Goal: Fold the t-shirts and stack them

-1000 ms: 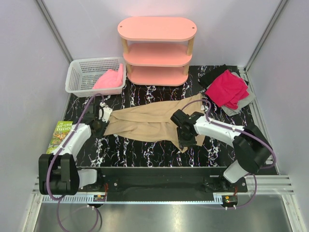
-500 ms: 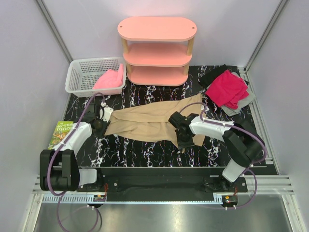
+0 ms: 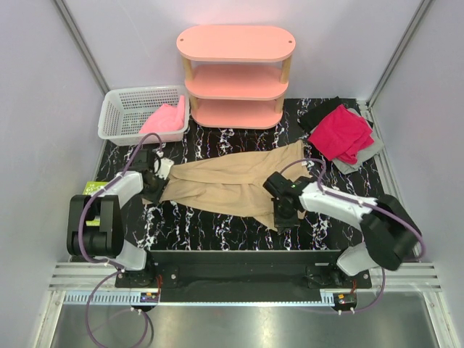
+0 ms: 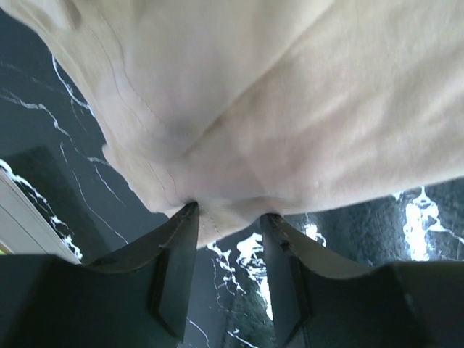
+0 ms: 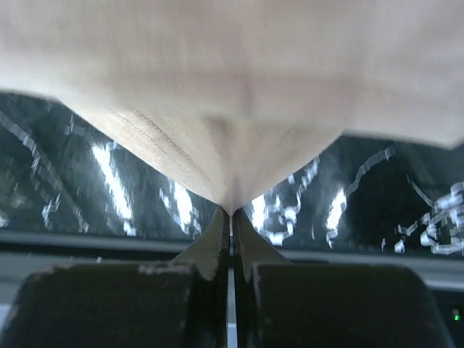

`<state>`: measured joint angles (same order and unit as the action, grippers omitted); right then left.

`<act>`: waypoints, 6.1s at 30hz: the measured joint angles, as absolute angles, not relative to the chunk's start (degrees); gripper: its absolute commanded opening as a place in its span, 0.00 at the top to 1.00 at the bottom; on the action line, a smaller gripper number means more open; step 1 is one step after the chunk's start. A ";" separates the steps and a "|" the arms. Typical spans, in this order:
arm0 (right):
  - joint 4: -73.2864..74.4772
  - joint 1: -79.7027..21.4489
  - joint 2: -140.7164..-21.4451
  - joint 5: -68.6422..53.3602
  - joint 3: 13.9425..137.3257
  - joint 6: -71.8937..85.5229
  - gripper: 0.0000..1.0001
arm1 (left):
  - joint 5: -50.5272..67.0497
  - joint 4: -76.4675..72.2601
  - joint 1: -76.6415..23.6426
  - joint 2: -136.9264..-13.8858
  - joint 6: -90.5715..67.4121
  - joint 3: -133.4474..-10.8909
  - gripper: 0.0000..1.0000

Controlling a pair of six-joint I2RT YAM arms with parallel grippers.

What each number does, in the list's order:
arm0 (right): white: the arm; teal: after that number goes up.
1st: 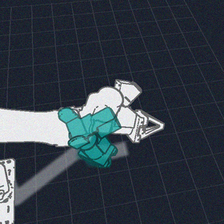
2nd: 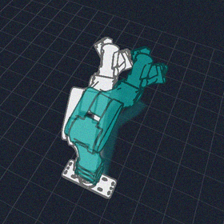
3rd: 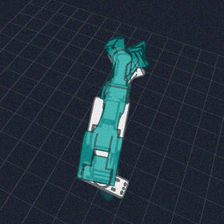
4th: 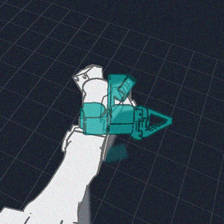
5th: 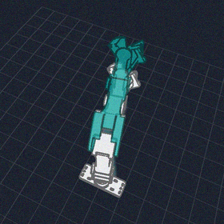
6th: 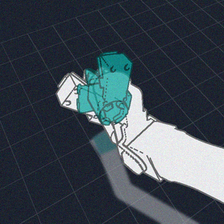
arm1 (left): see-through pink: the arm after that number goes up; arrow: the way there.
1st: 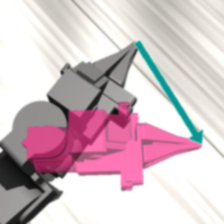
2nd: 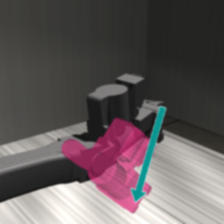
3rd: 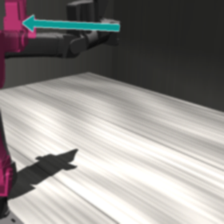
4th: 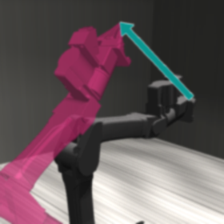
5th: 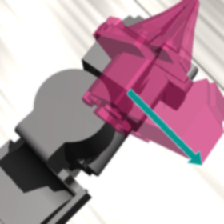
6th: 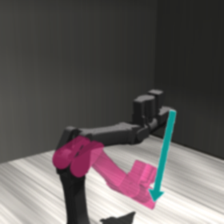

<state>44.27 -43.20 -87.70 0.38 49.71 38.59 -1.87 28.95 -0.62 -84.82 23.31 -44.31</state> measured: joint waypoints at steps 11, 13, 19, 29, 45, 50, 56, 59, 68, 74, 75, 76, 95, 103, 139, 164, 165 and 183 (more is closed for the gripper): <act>57.65 -44.86 -64.10 -3.07 47.90 45.89 1.00 | 0.27 35.03 -0.62 -78.52 23.97 -48.40 0.62; 60.97 -45.04 -62.48 -3.11 47.97 46.41 1.00 | 0.30 36.21 -0.62 -75.96 24.23 -49.43 0.61; 71.94 -45.67 -56.12 -2.70 51.03 48.07 1.00 | 1.74 40.53 -0.62 -70.06 24.99 -52.21 0.60; 75.99 -45.87 -49.25 -5.23 56.27 51.00 0.48 | 5.10 46.09 -2.96 -69.47 24.53 -53.15 0.59; 58.17 -45.19 -91.50 -2.52 76.73 40.29 0.46 | 4.58 48.80 -20.97 -69.91 20.25 -53.52 0.59; 53.10 -42.02 -116.46 -0.30 94.80 33.98 0.46 | 4.27 49.32 -26.50 -73.10 19.38 -53.76 0.61; 52.25 -34.06 -126.58 -5.04 108.88 31.94 0.47 | 2.72 46.76 -33.93 -74.87 19.27 -53.87 0.63; 52.12 -30.96 -127.17 -7.35 112.38 31.83 0.46 | 2.22 43.88 -35.55 -75.88 19.68 -53.87 0.65; 52.14 -30.65 -131.94 -12.64 113.99 31.75 0.47 | 0.84 38.72 -35.77 -90.65 20.32 -54.70 0.67; 52.18 -29.67 -136.29 -15.79 114.06 31.81 0.47 | 0.82 38.37 -35.81 -93.27 20.32 -55.29 0.67; 52.12 -29.43 -136.35 -16.08 114.17 31.81 0.47 | 0.82 38.33 -35.81 -93.56 20.32 -55.44 0.67; 52.14 -29.17 -136.62 -16.58 114.45 31.83 0.47 | 0.78 38.22 -35.81 -93.91 20.32 -55.55 0.68; 53.21 -25.39 -142.69 -27.51 121.47 32.38 0.48 | -2.00 38.89 -37.08 -93.12 19.62 -55.75 0.68; 53.19 -25.12 -142.91 -28.25 121.49 32.40 0.48 | -2.50 39.31 -37.91 -96.16 19.27 -56.51 0.68; 52.77 -22.83 -143.63 -30.96 121.71 32.82 0.48 | 15.31 67.81 -40.25 -87.07 28.10 -64.20 0.69; 50.09 -22.70 -142.17 -31.33 118.69 32.82 0.49 | 2.13 47.92 -5.63 -93.60 27.16 -62.85 0.68; 50.04 -22.68 -142.15 -31.42 118.67 32.82 0.48 | 2.55 48.07 -5.61 -93.47 27.18 -62.85 0.67; 49.82 -22.52 -142.15 -32.01 118.56 32.80 0.48 | 7.25 52.45 -11.79 -85.73 27.31 -59.86 0.46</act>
<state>49.82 -22.52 -142.15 -32.01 118.56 32.80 7.25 52.45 -11.79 -85.73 27.31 -59.86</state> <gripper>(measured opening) 0.519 0.537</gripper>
